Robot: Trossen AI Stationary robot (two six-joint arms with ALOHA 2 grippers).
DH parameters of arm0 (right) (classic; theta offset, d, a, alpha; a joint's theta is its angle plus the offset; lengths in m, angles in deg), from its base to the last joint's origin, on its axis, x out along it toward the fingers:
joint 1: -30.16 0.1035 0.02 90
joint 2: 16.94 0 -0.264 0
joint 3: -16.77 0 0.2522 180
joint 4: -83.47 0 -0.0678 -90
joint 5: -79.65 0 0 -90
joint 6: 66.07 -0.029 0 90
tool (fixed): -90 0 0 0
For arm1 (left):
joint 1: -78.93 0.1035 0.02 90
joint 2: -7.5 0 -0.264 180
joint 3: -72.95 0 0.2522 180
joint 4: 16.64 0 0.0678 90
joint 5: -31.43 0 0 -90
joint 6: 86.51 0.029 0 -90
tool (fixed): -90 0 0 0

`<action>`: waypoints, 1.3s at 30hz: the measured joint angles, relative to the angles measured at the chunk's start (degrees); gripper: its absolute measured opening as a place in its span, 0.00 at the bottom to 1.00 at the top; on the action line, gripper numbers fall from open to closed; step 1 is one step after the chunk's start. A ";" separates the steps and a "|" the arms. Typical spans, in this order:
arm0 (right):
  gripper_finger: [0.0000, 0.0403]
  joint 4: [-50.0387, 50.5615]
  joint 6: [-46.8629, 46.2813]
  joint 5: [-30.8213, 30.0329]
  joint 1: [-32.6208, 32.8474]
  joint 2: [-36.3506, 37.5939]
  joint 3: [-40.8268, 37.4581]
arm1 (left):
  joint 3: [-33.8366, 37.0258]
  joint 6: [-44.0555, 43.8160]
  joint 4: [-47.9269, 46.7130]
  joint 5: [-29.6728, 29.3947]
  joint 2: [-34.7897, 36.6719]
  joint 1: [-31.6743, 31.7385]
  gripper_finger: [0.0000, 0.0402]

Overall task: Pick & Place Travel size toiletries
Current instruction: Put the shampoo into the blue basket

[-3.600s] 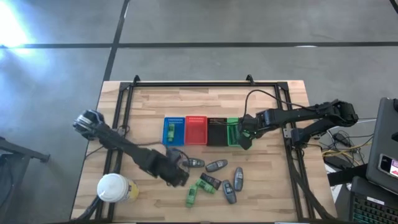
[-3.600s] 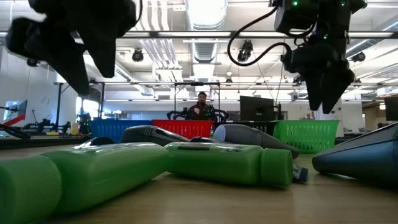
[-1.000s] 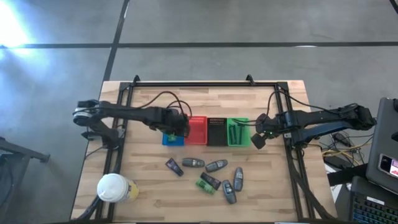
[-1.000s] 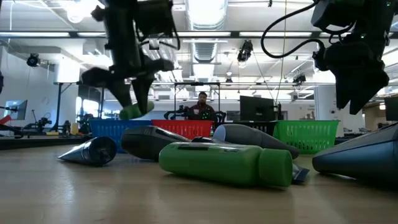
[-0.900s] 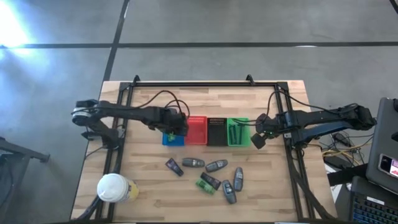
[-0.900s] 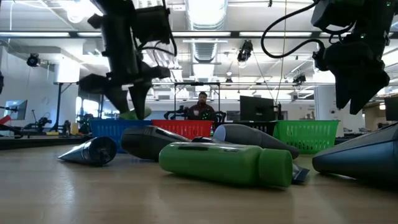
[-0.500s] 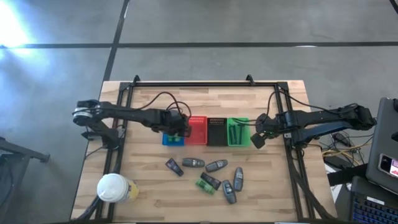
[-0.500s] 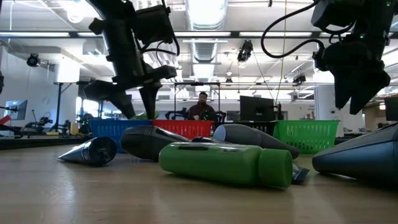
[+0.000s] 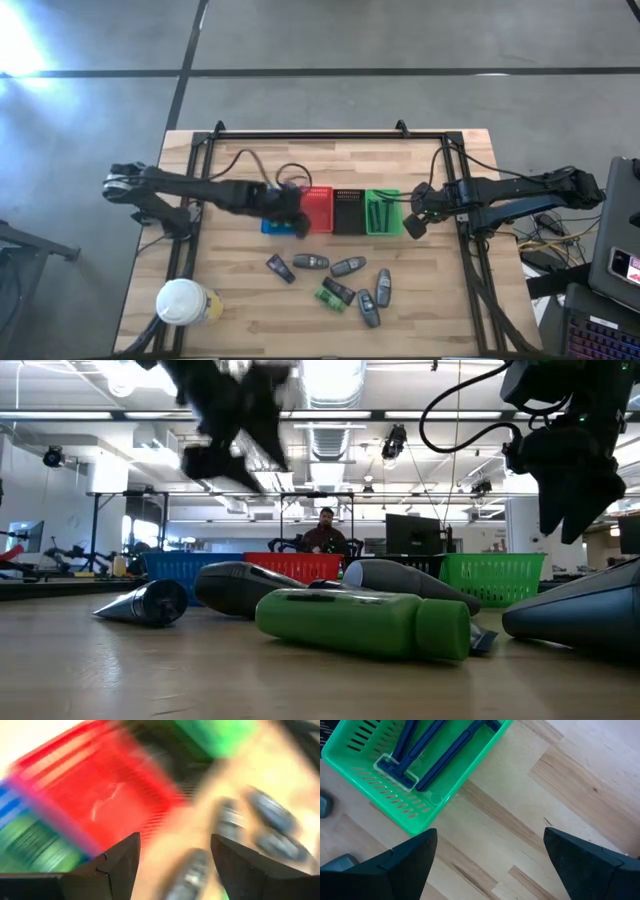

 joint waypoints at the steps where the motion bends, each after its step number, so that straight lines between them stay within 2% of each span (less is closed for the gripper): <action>1: 0.90 0.02 0.42 0.00 0.00 0.00 0.00 | -0.75 4.89 1.93 0.09 0.02 -2.16 0.61; 3: 0.90 -0.02 1.06 0.00 0.00 0.00 0.00 | -2.02 13.39 5.80 0.19 -0.31 -6.36 0.61; 5: 0.90 -0.09 1.64 0.00 0.00 0.00 0.00 | -3.20 18.12 9.59 -0.51 -1.36 -9.82 0.61; 10: 0.90 -0.15 2.23 0.01 0.00 0.00 0.00 | -7.54 18.19 12.56 -2.09 -7.51 -13.68 0.61; 13: 0.90 -0.13 2.28 0.04 0.00 0.00 0.00 | -11.27 20.91 12.27 -0.73 -12.62 -14.95 0.61; 16: 0.90 -0.03 2.30 0.42 0.00 0.00 0.00 | -16.44 27.37 8.59 1.51 -18.72 -16.15 0.61; 21: 0.90 1.09 3.21 1.55 0.02 0.00 0.00 | -28.37 35.25 -3.98 1.89 -28.77 -18.09 0.61; 27: 0.90 1.13 4.59 2.14 0.40 0.01 -0.45 | -39.21 43.54 -10.94 1.89 -36.18 -21.02 0.62; 30: 0.90 1.18 4.70 2.14 0.42 0.02 -0.97 | -41.14 46.45 -12.23 1.92 -38.15 -22.46 0.66; 39: 0.90 1.05 5.04 2.16 0.42 0.00 -1.90 | -39.71 46.16 -12.82 1.28 -40.87 -22.80 0.75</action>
